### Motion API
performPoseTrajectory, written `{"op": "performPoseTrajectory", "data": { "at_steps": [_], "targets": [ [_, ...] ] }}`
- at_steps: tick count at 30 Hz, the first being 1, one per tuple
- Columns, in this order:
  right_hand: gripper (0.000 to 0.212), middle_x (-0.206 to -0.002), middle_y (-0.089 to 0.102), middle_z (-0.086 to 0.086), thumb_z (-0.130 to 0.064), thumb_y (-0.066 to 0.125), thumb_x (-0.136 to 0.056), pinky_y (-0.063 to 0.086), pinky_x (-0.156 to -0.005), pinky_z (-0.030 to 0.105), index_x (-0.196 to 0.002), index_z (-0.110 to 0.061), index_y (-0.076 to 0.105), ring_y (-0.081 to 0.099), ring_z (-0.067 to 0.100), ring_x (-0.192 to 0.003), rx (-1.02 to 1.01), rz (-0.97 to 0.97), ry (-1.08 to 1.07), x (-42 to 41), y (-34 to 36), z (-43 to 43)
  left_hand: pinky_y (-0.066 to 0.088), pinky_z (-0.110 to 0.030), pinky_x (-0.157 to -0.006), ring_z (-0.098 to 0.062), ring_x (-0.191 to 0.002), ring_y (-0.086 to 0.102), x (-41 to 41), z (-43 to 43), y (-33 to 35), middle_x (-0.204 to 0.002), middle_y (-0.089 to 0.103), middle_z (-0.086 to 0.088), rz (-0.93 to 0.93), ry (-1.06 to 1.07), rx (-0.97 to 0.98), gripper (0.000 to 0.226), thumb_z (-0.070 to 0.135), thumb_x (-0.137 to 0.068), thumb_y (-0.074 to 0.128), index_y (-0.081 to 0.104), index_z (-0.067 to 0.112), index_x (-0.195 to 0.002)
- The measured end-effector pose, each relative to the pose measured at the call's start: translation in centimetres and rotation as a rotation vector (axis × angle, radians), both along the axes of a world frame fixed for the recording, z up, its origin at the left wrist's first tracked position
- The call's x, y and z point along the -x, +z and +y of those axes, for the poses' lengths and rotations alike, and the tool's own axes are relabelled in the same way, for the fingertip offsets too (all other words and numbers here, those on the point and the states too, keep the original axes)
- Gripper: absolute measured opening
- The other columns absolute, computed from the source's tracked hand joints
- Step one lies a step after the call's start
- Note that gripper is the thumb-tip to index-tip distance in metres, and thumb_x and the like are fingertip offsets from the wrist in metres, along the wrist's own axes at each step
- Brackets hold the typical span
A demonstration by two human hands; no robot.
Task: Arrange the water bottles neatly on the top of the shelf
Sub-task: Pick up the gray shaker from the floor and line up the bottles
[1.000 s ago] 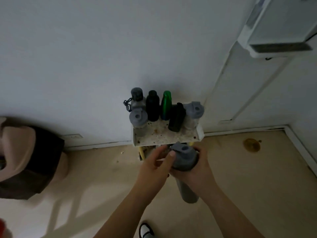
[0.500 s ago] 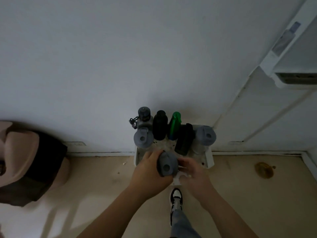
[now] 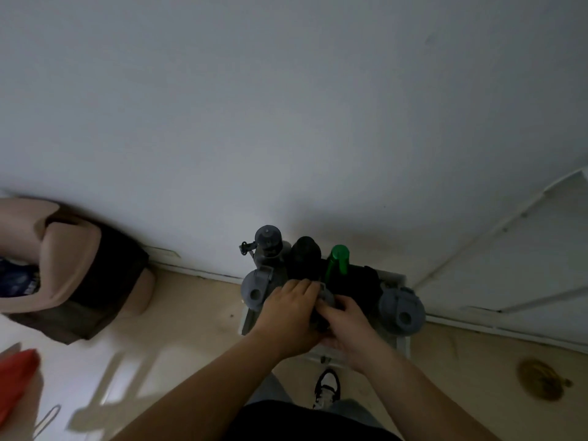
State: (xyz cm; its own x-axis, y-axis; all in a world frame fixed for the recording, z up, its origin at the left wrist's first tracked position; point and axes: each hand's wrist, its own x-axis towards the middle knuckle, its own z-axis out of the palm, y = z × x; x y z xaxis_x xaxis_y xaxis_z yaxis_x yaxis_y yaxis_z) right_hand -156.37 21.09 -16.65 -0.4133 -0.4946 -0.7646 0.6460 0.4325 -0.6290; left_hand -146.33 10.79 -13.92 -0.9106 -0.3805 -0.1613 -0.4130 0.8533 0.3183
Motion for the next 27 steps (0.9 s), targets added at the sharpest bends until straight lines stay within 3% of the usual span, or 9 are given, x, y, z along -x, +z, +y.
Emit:
{"op": "performPoseTrajectory", "data": {
  "at_steps": [3,6,10,13,18,20,24,27],
  "targets": [
    [0.063,-0.128,0.067,0.012,-0.036,0.082,-0.084,0.061,-0.094,0.054,-0.138,-0.02,0.053,0.071,0.032,-0.111,-0.004,0.028,-0.008,0.8,-1.0,-1.2,0.044,-0.042,-0.108,-0.025,-0.133,0.05,0.7,-1.1,-0.3,-0.136,0.061,0.002,0.008,0.035,0.027,0.075,0.057,-0.074,0.051,0.052,0.021,-0.14],
    [0.056,-0.125,0.069,0.012,-0.036,0.08,-0.087,0.06,-0.096,0.053,-0.133,-0.018,0.056,0.072,0.031,-0.109,-0.003,0.061,-0.015,1.0,-1.2,-1.8,0.04,-0.041,-0.112,-0.025,-0.136,0.049,0.6,-2.0,0.0,-0.135,0.065,0.003,0.05,0.028,0.03,0.073,0.058,-0.074,0.048,0.058,0.022,-0.137],
    [0.043,-0.124,0.067,0.007,-0.033,0.076,-0.092,0.063,-0.091,0.046,-0.129,-0.023,0.056,0.071,0.028,-0.108,0.013,0.073,0.01,1.0,-1.1,-2.4,0.047,-0.04,-0.107,-0.022,-0.126,0.056,0.3,-3.3,0.0,-0.123,0.07,0.005,0.068,0.047,-0.029,0.059,0.055,-0.078,0.053,0.066,0.023,-0.125],
    [0.049,-0.124,0.068,0.008,-0.033,0.077,-0.091,0.063,-0.09,0.046,-0.134,-0.02,0.056,0.071,0.027,-0.108,0.022,0.086,0.003,0.7,-1.2,-3.0,0.052,-0.038,-0.097,-0.021,-0.112,0.061,0.0,-4.0,-0.2,-0.111,0.072,0.004,0.084,0.04,-0.043,0.045,0.047,-0.077,0.061,0.07,0.022,-0.114],
    [0.041,-0.118,0.071,0.004,-0.035,0.073,-0.094,0.065,-0.087,0.045,-0.13,-0.023,0.058,0.074,0.024,-0.102,0.028,0.13,0.022,0.9,-0.7,-3.3,0.054,-0.04,-0.091,-0.024,-0.107,0.06,0.5,-4.3,0.0,-0.107,0.069,0.001,0.081,0.047,-0.028,0.046,0.046,-0.08,0.057,0.068,0.021,-0.117],
    [0.04,-0.112,0.074,0.005,-0.038,0.074,-0.093,0.066,-0.083,0.044,-0.127,-0.02,0.063,0.075,0.024,-0.097,0.012,0.193,0.072,1.4,-0.3,-3.3,0.054,-0.041,-0.089,-0.025,-0.104,0.06,1.0,-4.3,0.0,-0.104,0.069,0.0,0.063,0.049,-0.021,0.047,0.047,-0.08,0.053,0.067,0.02,-0.116],
    [0.038,-0.112,0.074,0.008,-0.032,0.078,-0.091,0.064,-0.063,0.026,-0.123,-0.015,0.064,0.075,0.02,-0.093,0.025,0.189,0.088,1.8,0.1,-2.9,0.053,-0.039,-0.088,-0.023,-0.098,0.059,1.0,-4.0,-0.3,-0.098,0.068,0.003,0.045,0.05,-0.018,0.044,0.047,-0.075,0.053,0.069,0.022,-0.109],
    [0.048,-0.121,0.07,0.011,-0.031,0.084,-0.085,0.067,-0.078,0.04,-0.123,-0.015,0.06,0.075,0.025,-0.102,0.032,0.069,0.015,1.5,-0.6,-2.6,0.054,-0.038,-0.09,-0.023,-0.105,0.058,0.8,-3.8,-0.5,-0.105,0.067,0.003,0.048,0.038,-0.012,0.049,0.042,-0.074,0.057,0.067,0.023,-0.117]
  ]
}}
